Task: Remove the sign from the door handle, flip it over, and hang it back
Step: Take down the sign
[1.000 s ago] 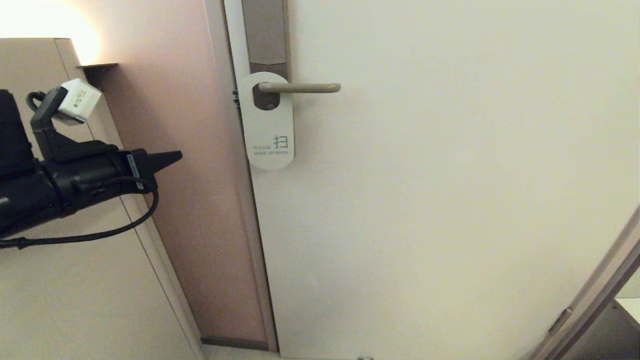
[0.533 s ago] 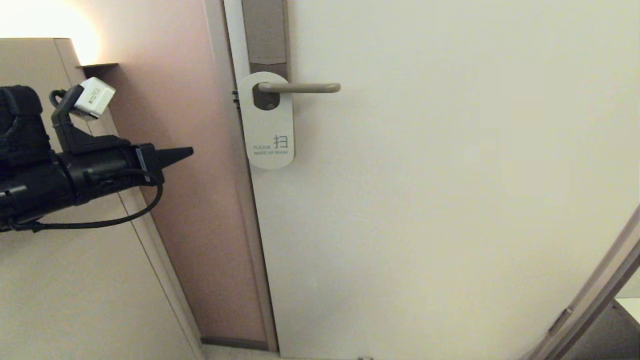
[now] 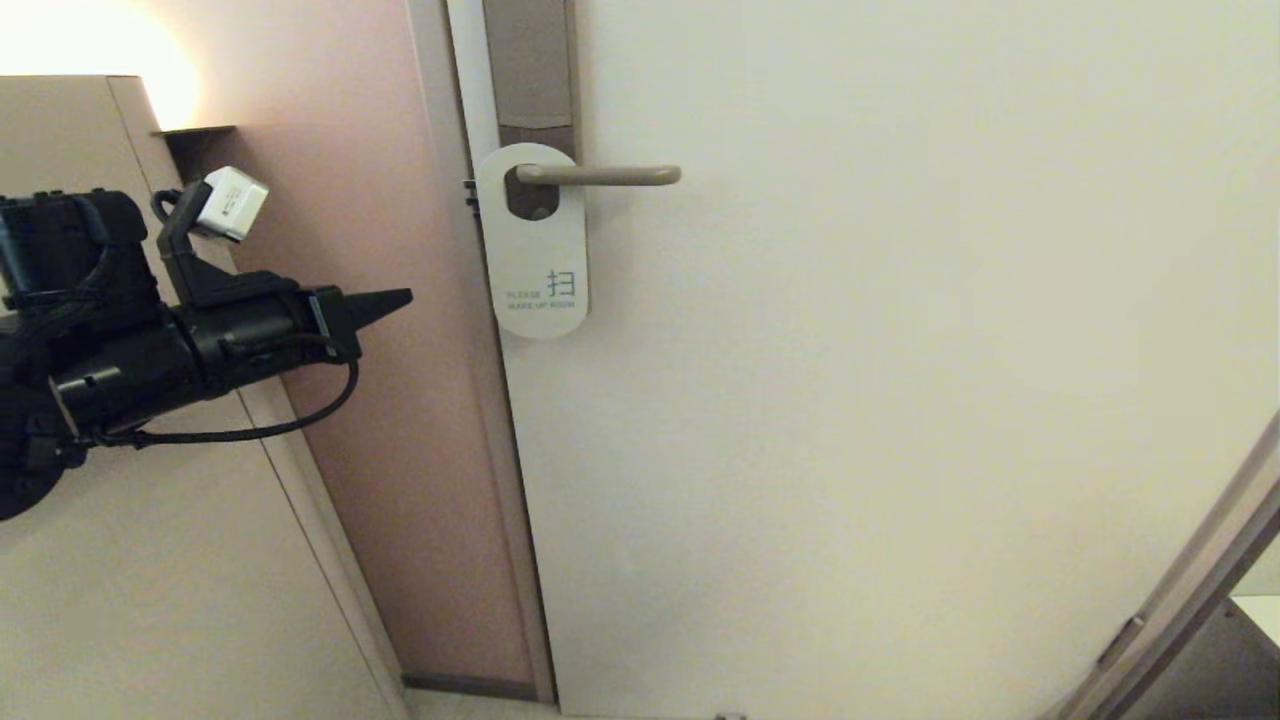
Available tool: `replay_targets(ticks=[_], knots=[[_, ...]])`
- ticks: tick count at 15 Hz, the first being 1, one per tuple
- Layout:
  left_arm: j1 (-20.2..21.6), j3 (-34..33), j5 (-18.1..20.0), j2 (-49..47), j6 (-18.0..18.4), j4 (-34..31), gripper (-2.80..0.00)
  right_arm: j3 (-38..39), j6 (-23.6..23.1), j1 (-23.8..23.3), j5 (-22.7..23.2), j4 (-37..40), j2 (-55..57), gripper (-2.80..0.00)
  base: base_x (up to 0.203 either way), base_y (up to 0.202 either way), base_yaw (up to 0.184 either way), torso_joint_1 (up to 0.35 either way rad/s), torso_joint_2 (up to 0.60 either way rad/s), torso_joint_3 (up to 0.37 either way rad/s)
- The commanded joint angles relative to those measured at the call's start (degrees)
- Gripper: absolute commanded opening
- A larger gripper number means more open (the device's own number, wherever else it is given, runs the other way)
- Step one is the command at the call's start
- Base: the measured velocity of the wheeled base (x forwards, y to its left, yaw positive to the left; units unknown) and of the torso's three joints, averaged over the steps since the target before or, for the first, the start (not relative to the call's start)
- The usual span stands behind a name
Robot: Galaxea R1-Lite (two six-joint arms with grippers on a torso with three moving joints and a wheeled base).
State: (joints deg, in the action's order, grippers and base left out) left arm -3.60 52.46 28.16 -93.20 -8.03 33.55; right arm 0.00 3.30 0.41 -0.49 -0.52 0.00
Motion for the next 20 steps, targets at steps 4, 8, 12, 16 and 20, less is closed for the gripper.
replay_targets(ticks=[4, 8, 12, 16, 20], knots=[[-0.3, 0.0, 0.2, -4.4, -0.4, 6.5, -2.80, 0.0, 0.0, 0.0, 0.0, 0.0, 0.0, -2.80, 0.000, 0.000, 0.000, 0.000, 0.00, 0.000], [-1.9, -0.3, 0.2, -6.3, -0.3, 8.0, -2.80, 0.0, 0.0, 0.0, 0.0, 0.0, 0.0, -2.80, 0.000, 0.000, 0.000, 0.000, 0.00, 0.000], [-4.9, -0.6, 0.1, -8.0, -0.4, 11.1, -2.80, 0.0, 0.0, 0.0, 0.0, 0.0, 0.0, -2.80, 0.000, 0.000, 0.000, 0.000, 0.00, 0.000], [-5.4, -2.1, 0.1, -8.4, -0.4, 13.3, -1.20, 0.0, 0.0, 0.0, 0.0, 0.0, 0.1, -2.80, 0.000, 0.000, 0.000, 0.000, 0.00, 0.000], [-5.4, -2.9, 0.1, -7.4, 0.3, 14.4, 0.00, 0.0, 0.0, 0.0, 0.0, 0.0, 0.0, -2.80, 0.000, 0.000, 0.000, 0.000, 0.00, 0.000]])
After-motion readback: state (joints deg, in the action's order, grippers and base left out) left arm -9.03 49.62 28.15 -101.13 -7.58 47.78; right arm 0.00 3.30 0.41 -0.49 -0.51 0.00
